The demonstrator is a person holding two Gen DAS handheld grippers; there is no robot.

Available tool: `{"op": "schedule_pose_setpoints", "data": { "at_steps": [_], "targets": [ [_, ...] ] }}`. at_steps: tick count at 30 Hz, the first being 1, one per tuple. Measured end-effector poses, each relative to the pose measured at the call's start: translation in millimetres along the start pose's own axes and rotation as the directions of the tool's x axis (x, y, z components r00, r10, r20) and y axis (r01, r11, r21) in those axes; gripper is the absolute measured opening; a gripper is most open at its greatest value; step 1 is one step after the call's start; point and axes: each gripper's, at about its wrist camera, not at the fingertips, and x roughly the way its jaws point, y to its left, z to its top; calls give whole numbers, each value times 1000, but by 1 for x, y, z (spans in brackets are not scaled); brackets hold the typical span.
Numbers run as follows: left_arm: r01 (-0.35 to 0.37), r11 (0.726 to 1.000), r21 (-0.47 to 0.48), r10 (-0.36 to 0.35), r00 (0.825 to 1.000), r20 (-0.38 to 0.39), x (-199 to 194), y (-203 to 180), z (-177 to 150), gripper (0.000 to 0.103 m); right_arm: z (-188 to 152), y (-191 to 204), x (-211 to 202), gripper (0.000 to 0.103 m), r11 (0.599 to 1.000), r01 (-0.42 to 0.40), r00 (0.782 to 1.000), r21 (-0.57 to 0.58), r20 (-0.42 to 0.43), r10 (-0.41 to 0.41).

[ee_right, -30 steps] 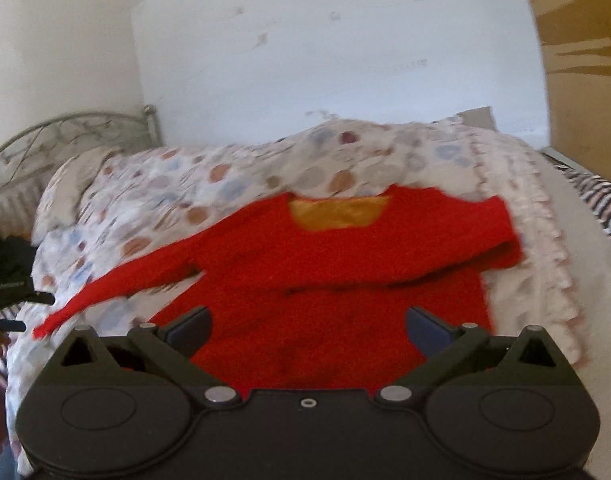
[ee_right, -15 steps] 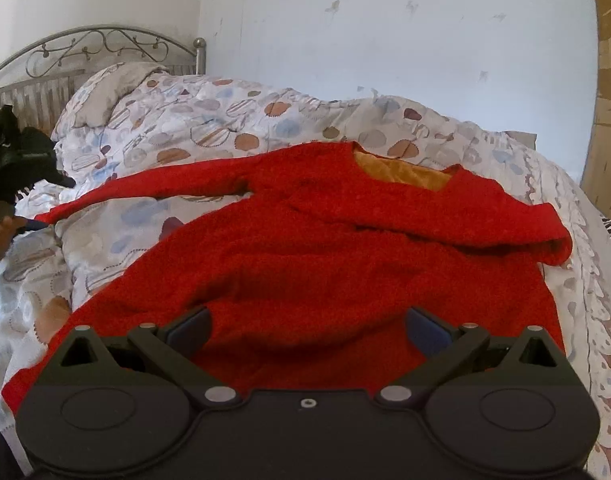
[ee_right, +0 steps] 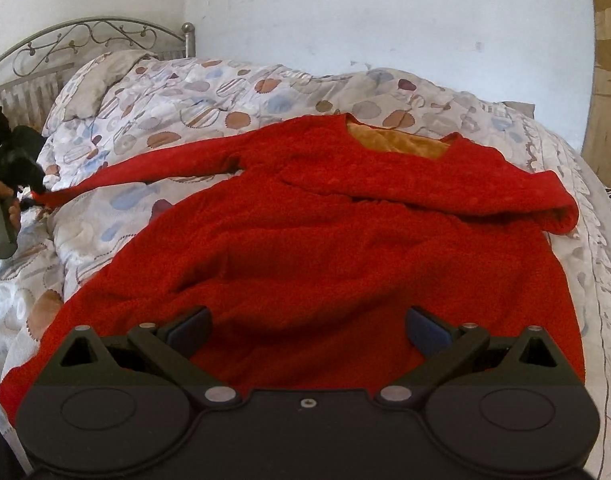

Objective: Fold small clothes
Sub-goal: 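Grasp the other sleeve cuff with the left gripper and fold it across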

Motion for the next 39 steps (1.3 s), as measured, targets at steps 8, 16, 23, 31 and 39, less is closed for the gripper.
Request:
{"op": "schedule_pose_setpoints", "data": {
  "at_steps": [8, 16, 23, 31, 39],
  "targets": [
    [220, 949, 225, -258, 953, 157, -38, -89, 32, 14, 0, -8, -5, 103, 999, -16, 999, 50, 51, 13],
    [483, 778, 402, -568, 815, 119, -111, -217, 12, 13, 2, -32, -29, 103, 989, 1, 988, 151, 154, -25],
    [664, 516, 541, -736, 667, -115, -154, -305, -75, 13, -7, -58, -57, 103, 981, 122, 972, 149, 181, -149],
    [762, 411, 500, -693, 618, -371, -141, -340, -206, 13, -33, -92, -73, 103, 951, 212, 963, 227, 118, -243],
    [817, 321, 479, -590, 568, -574, -135, -328, -258, 16, -46, -100, -83, 103, 939, 244, 956, 241, 105, -275]
  ]
}}
